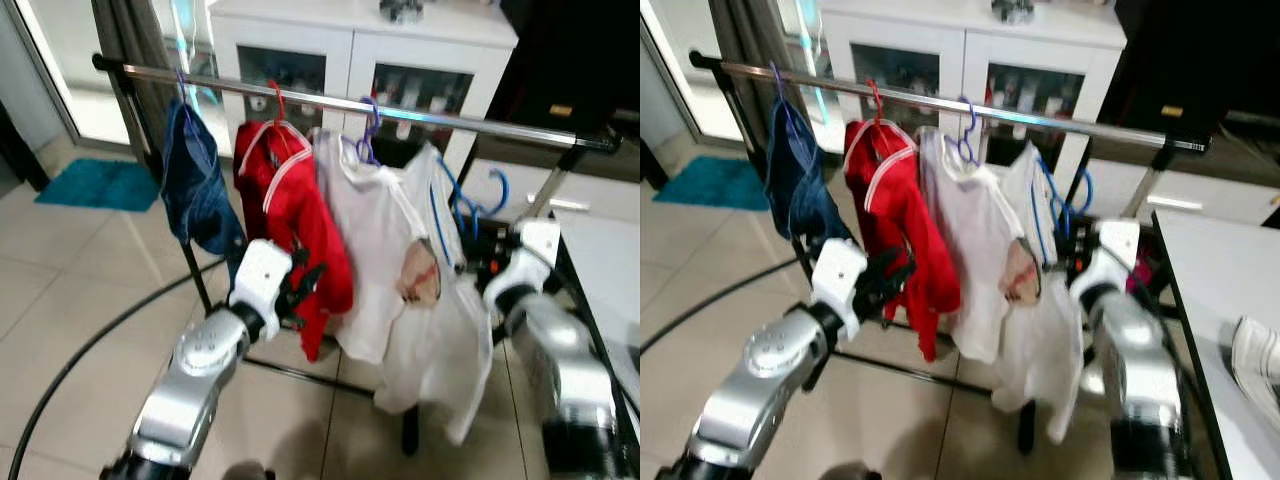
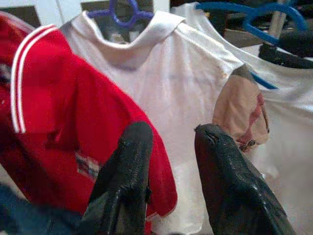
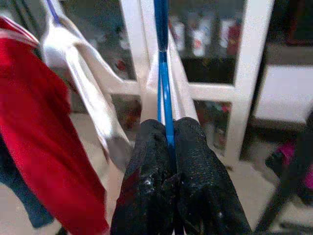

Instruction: Hang hanger

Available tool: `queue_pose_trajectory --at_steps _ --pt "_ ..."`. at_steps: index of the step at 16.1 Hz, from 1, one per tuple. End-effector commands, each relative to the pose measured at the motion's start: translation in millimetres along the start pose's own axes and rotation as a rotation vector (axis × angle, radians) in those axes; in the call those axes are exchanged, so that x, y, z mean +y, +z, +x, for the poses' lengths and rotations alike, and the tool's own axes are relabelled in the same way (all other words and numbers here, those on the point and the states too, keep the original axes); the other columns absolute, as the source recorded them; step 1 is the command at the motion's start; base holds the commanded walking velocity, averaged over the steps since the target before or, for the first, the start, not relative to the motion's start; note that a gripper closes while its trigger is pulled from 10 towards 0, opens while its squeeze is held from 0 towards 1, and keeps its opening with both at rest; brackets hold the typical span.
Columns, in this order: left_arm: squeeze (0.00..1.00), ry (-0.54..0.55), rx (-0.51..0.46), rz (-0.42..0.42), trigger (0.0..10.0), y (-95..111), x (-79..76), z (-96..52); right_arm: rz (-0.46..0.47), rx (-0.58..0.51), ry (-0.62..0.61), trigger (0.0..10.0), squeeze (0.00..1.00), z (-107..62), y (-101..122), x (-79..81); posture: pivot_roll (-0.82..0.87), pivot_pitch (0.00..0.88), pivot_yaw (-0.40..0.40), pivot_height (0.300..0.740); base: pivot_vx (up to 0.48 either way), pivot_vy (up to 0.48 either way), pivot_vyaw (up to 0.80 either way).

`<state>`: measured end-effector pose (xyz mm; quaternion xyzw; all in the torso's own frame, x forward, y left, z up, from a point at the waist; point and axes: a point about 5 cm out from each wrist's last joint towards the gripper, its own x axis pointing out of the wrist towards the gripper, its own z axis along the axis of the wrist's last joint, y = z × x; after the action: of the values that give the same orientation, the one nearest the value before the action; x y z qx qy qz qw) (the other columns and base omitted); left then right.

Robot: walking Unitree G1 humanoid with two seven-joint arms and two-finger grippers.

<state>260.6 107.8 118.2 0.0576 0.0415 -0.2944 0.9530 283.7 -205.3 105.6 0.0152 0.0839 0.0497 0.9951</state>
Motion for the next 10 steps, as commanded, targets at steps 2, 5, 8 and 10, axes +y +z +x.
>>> queue_pose_trajectory --at_steps 2,5,8,10 --pt "0.0 0.025 -0.01 -0.001 10.0 1 3.1 -0.4 0.012 0.062 -0.089 0.0 0.0 -12.5 -12 6.1 0.07 0.0 -0.061 0.74 0.0 0.0 0.0" --pt "0.0 0.028 0.009 0.01 10.0 -2 3.9 -2.9 0.023 0.111 -0.108 0.0 0.0 -18.2 -24 16.5 0.07 0.0 -0.07 0.74 0.0 0.0 0.0" --pt "0.0 0.042 0.001 0.013 10.0 0 5.9 0.6 -0.017 0.156 -0.082 3.7 0.0 -16.1 -23 24.1 0.07 0.0 -0.077 0.74 0.0 0.0 0.0" --pt "0.0 0.038 -0.001 0.012 10.0 1 3.6 -0.6 -0.047 0.182 -0.099 10.0 0.0 -16.5 -24 19.1 0.07 0.0 -0.086 0.74 0.0 0.0 0.0"
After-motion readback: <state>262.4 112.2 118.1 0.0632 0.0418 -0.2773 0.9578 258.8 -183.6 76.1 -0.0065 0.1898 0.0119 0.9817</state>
